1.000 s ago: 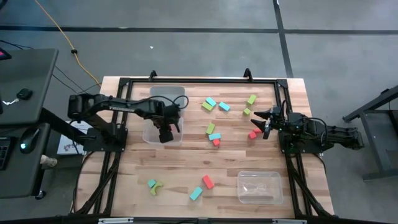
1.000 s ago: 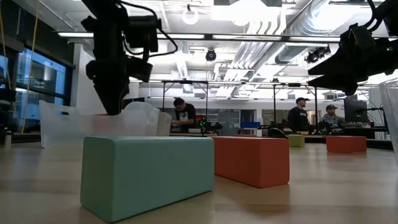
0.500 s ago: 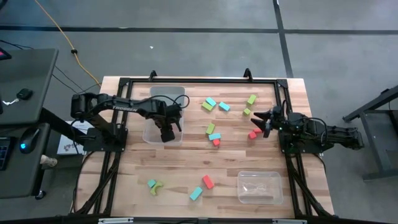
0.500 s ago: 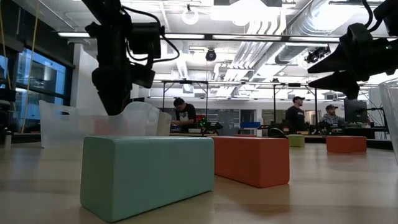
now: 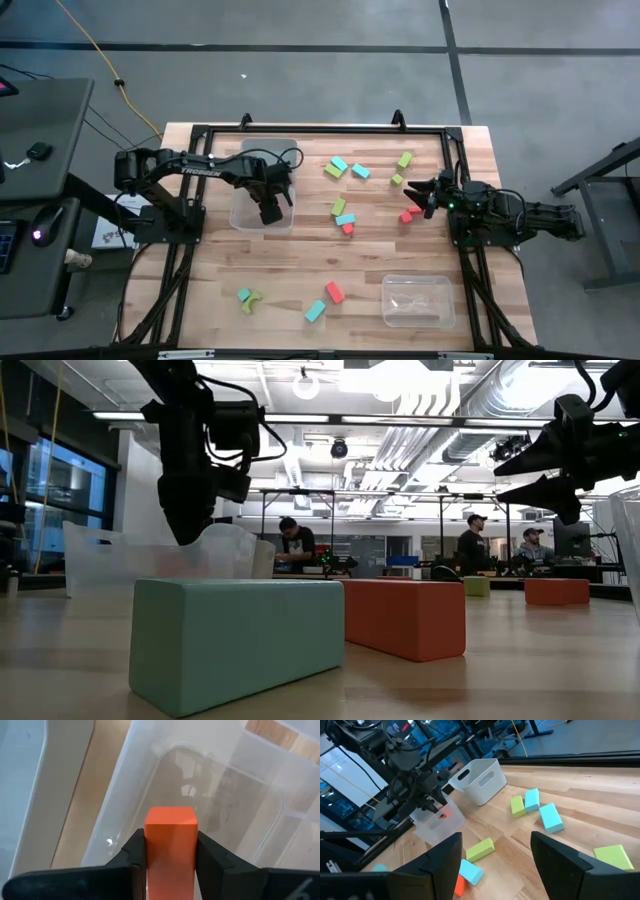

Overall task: Sort & place blocks by color
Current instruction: Put the orange block into the top transparent bin

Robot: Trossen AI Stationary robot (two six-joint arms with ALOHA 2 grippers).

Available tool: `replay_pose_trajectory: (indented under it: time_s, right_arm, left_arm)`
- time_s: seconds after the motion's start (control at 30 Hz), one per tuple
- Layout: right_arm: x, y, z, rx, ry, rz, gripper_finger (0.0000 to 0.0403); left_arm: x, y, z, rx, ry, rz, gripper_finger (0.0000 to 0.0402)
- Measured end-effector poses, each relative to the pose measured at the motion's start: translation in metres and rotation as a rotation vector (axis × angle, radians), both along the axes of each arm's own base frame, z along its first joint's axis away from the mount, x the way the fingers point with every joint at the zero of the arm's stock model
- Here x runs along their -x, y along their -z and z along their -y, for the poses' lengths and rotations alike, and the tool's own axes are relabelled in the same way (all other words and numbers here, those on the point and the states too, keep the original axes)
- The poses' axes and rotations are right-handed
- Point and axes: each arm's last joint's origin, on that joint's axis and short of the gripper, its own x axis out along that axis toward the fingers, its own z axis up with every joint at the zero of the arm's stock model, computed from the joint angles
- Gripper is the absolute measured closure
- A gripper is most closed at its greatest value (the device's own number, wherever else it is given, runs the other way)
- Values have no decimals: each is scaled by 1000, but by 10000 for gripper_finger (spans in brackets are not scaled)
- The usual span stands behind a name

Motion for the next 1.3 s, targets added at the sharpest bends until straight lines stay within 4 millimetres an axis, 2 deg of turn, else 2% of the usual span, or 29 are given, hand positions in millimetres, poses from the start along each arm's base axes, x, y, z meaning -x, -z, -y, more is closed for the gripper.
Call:
replay_pose_trajectory:
  time_s: [0.27, 0.57, 0.73, 0.9, 1.3]
  right_arm:
    - [0, 0, 0, 0, 0, 1, 176]
    - [0, 0, 0, 0, 1, 1, 176]
    - [0, 0, 0, 0, 1, 1, 176]
    - [0, 0, 0, 0, 1, 0, 176]
    - [0, 0, 0, 0, 1, 1, 176]
  left_arm:
    - [-4, 0, 13, -8, 79, -5, 322]
    - [-5, 3, 14, -25, 88, -18, 322]
    - [-8, 14, 15, 37, 89, -45, 321]
    - [-11, 25, 14, 72, 61, -79, 306]
    - [-17, 18, 14, 26, 52, -60, 261]
